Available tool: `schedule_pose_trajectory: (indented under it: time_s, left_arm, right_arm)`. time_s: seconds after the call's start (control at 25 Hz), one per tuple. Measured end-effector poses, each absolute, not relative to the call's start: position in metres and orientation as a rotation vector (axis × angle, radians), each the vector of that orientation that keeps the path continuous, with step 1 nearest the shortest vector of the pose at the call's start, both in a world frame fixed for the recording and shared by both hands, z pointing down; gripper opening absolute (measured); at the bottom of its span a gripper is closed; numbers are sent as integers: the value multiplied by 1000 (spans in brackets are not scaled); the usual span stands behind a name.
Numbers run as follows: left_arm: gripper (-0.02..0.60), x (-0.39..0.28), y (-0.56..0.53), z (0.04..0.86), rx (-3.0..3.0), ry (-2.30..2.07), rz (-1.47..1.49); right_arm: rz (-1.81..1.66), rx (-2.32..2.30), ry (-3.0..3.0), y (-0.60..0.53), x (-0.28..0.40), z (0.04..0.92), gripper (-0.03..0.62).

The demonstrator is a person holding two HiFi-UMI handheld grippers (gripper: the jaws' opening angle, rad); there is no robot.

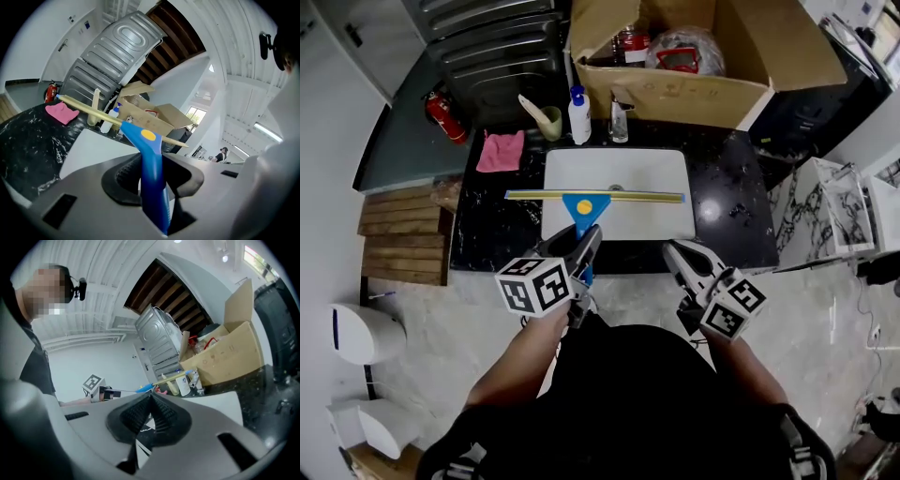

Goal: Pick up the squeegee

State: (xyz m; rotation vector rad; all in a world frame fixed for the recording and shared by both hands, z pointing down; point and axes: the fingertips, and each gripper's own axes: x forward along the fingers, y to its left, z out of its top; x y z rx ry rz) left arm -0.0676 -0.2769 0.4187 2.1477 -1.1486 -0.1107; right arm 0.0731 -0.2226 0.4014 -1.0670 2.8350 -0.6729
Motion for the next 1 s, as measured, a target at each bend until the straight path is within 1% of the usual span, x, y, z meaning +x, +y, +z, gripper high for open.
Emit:
schedule_pose_trajectory:
  time_s: [0.16, 0.48, 0.72, 1.0]
  left_arm:
    - [143, -39, -248, 414, 2143, -1170, -134]
    - [143, 3, -191, 409, 2145, -1225, -135]
    - [143, 15, -156, 395, 2136, -1270, -183]
    - [143, 17, -135, 397, 2141, -1261, -152]
  right_arm:
    - [-548, -1024, 2914, -189, 94, 396, 8]
    - [-492, -941, 2938, -140, 133, 394, 8]
    - [-521, -901, 2925, -115, 151, 399, 8]
    - [-549, -922, 2903, -98, 154, 407, 8]
